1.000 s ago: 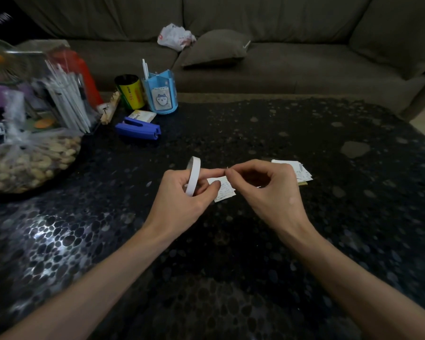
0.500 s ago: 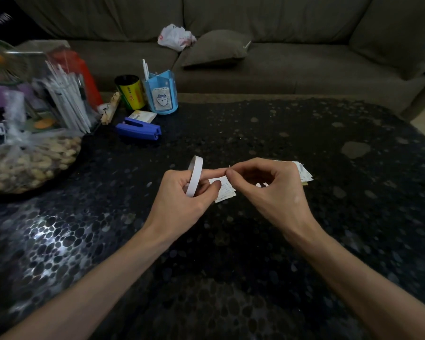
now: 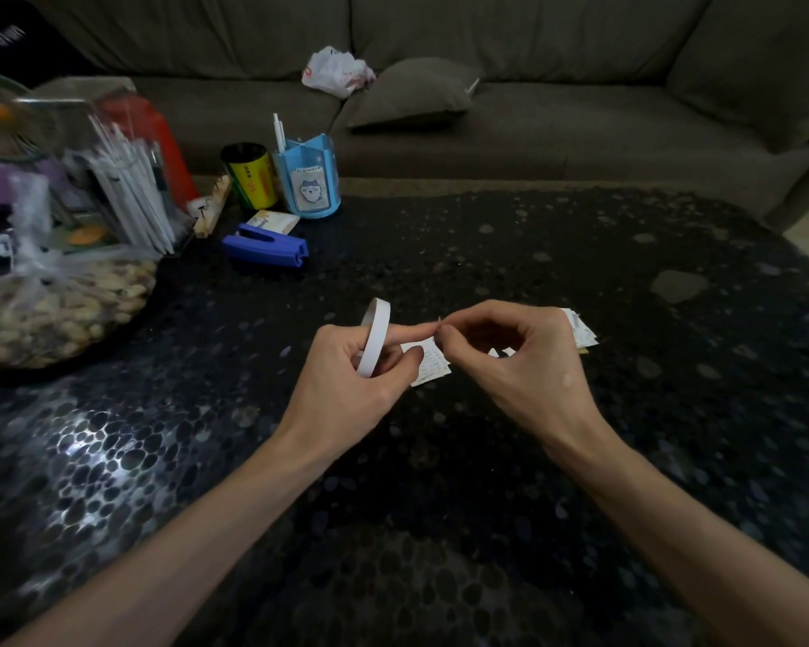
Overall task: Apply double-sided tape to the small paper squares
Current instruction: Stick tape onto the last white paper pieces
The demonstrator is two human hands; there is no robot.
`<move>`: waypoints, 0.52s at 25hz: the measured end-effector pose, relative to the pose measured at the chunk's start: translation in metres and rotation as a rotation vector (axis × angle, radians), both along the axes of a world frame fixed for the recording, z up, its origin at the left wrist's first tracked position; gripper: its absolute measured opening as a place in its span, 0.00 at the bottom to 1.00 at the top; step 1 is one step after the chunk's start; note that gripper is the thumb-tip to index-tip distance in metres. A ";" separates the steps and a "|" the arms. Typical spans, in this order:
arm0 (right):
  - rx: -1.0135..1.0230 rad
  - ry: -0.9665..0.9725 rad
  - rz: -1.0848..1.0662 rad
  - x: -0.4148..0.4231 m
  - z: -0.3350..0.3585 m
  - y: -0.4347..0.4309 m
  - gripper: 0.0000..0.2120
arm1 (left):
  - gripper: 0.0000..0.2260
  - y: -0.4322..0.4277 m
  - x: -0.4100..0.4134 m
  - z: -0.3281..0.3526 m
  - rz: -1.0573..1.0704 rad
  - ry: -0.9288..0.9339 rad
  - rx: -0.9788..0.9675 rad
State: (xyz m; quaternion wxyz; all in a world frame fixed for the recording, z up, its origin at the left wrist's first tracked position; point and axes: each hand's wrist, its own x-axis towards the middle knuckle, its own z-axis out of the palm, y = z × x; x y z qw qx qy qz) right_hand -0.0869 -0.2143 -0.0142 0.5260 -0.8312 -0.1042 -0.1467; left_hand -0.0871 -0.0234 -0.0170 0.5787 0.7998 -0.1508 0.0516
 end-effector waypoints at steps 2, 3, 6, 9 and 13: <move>-0.005 -0.001 -0.007 0.000 0.000 0.000 0.04 | 0.13 0.000 0.000 0.000 -0.003 0.004 0.001; -0.003 -0.002 -0.009 0.000 0.000 0.000 0.04 | 0.13 0.000 0.000 0.000 -0.005 0.003 0.001; 0.001 -0.006 -0.003 -0.001 0.000 0.001 0.04 | 0.14 0.000 0.000 0.000 -0.002 0.000 -0.003; -0.006 -0.014 -0.003 -0.001 0.000 0.001 0.04 | 0.14 0.000 -0.001 0.000 0.005 -0.001 -0.005; -0.004 -0.014 -0.014 -0.002 0.001 0.001 0.04 | 0.13 -0.001 -0.001 0.000 0.018 -0.002 -0.007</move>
